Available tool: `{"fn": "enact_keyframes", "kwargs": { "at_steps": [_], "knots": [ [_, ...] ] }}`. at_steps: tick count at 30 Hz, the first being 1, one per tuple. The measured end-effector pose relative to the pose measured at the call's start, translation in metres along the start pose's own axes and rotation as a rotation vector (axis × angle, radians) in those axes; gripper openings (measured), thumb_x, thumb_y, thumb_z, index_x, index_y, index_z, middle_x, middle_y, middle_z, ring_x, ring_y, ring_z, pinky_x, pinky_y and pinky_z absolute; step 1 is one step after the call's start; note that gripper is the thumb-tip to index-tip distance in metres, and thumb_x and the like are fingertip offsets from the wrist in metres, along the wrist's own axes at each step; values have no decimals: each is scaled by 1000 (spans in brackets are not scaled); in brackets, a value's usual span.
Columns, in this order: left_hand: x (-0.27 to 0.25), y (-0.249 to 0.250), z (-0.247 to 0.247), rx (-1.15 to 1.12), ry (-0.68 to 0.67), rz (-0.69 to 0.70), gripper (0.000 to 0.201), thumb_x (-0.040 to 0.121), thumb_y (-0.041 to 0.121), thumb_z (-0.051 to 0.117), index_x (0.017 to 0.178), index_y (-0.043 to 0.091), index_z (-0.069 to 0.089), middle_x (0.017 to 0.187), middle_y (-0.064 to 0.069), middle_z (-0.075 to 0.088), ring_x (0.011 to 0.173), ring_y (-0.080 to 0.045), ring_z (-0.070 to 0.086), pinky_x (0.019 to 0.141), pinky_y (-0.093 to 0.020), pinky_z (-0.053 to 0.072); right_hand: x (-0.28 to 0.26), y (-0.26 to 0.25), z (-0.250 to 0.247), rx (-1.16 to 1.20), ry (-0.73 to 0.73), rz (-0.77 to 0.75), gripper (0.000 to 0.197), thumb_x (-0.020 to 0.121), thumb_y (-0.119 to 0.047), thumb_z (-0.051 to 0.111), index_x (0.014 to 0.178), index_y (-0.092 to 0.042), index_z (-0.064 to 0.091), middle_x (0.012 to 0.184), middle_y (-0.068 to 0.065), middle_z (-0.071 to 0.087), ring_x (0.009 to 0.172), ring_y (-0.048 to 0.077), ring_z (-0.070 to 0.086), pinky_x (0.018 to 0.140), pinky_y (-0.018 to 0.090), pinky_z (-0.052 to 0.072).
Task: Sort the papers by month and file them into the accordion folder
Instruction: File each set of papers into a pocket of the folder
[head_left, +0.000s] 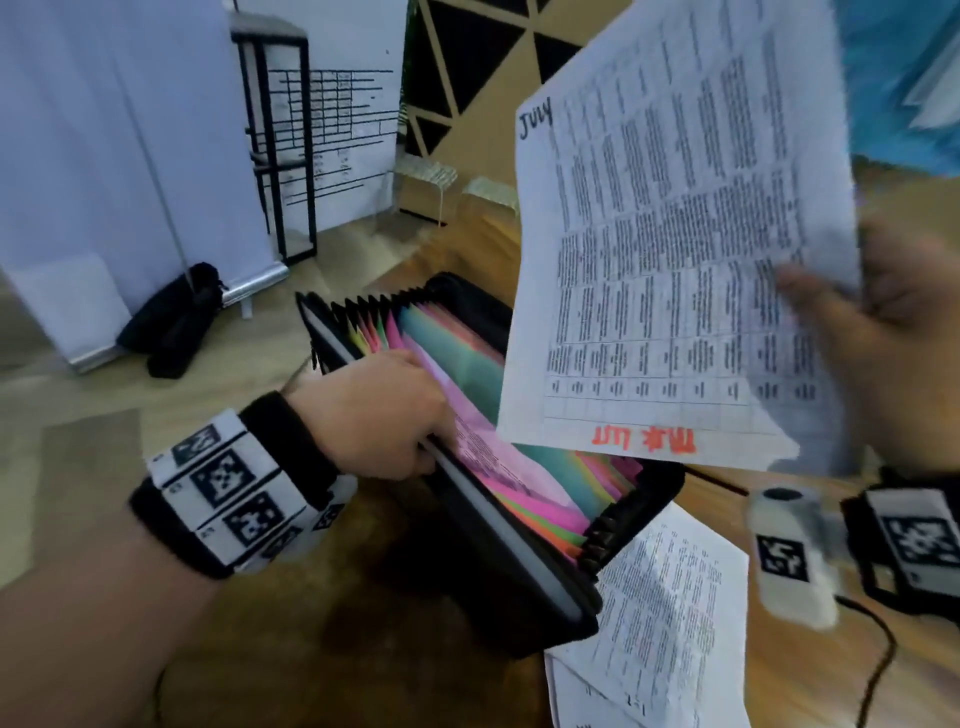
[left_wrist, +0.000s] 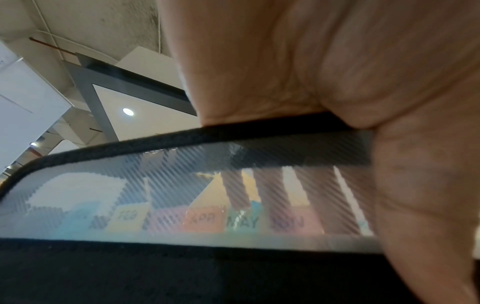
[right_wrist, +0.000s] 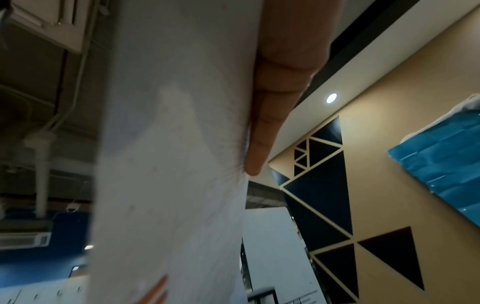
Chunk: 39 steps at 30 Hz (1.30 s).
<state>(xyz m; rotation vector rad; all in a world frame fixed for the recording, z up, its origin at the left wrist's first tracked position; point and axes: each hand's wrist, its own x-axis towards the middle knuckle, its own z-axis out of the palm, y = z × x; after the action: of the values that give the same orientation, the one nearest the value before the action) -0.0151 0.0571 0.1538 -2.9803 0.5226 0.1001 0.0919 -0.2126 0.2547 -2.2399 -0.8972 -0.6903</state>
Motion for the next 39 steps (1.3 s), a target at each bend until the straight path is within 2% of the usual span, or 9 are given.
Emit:
{"fn": "enact_keyframes", "kwargs": {
  "at_steps": [3, 8, 14, 19, 22, 28, 33, 37, 39],
  "knots": [
    [-1, 1, -2, -48, -5, 2, 47, 73, 43, 32, 102, 35, 68, 97, 14, 69, 96, -10, 60, 96, -35, 40, 0, -15, 17, -59, -68, -37, 18, 92, -25, 53, 103, -10, 57, 80, 8, 61, 72, 22, 57, 61, 29, 41],
    [-2, 1, -5, -107, -60, 12, 34, 84, 39, 50, 116, 40, 63, 107, 15, 68, 106, -9, 58, 99, -34, 40, 7, -12, 31, -37, -18, -147, 16, 94, -22, 51, 107, -17, 56, 78, 5, 60, 69, 17, 52, 59, 19, 37],
    [-4, -1, -3, -158, -9, -1, 46, 72, 43, 41, 112, 39, 65, 101, 11, 69, 101, -13, 60, 94, -36, 44, -2, -20, 33, -46, -180, -171, 13, 93, -27, 51, 103, -21, 56, 68, -9, 53, 58, 11, 50, 53, 9, 38],
    [-1, -3, 0, -140, 4, -6, 39, 73, 41, 44, 105, 37, 67, 96, 12, 69, 96, -13, 61, 92, -34, 44, -18, -15, 40, -87, -438, -99, 15, 86, -24, 56, 85, -10, 58, 54, 5, 57, 56, 19, 53, 49, 27, 42],
    [1, -2, -2, -150, -14, -6, 34, 79, 38, 51, 111, 39, 65, 102, 14, 68, 102, -12, 59, 97, -33, 42, -13, -14, 49, -134, -516, -54, 8, 87, -15, 59, 87, -8, 57, 55, 4, 55, 47, 14, 48, 45, 20, 36],
    [4, -1, -3, -103, -10, 13, 41, 72, 38, 37, 98, 30, 67, 89, 9, 69, 85, -13, 62, 87, -33, 47, -3, -28, 92, -227, -727, -101, 16, 93, -20, 51, 102, -8, 55, 83, 8, 63, 77, 26, 59, 72, 37, 49],
    [4, -4, -3, -127, -18, 35, 42, 73, 42, 36, 97, 29, 68, 91, 9, 70, 88, -12, 63, 85, -36, 49, -7, -32, 121, -303, -1338, -128, 20, 97, -20, 42, 112, -7, 44, 91, 5, 50, 86, 19, 51, 73, 27, 39],
    [-3, -5, -3, -144, -52, 66, 32, 81, 41, 45, 103, 33, 67, 96, 9, 69, 94, -15, 62, 88, -37, 48, 0, -34, 108, -437, -1350, -165, 32, 95, -20, 47, 127, -14, 47, 76, -5, 49, 72, 14, 47, 60, 21, 35],
    [-7, -5, -2, -163, -36, 88, 24, 86, 37, 50, 102, 34, 68, 95, 9, 69, 93, -16, 62, 87, -38, 47, -5, -35, 103, -453, -1383, -203, 19, 95, -19, 46, 111, -21, 57, 85, 0, 60, 78, 17, 56, 66, 21, 39]
  ]
}}
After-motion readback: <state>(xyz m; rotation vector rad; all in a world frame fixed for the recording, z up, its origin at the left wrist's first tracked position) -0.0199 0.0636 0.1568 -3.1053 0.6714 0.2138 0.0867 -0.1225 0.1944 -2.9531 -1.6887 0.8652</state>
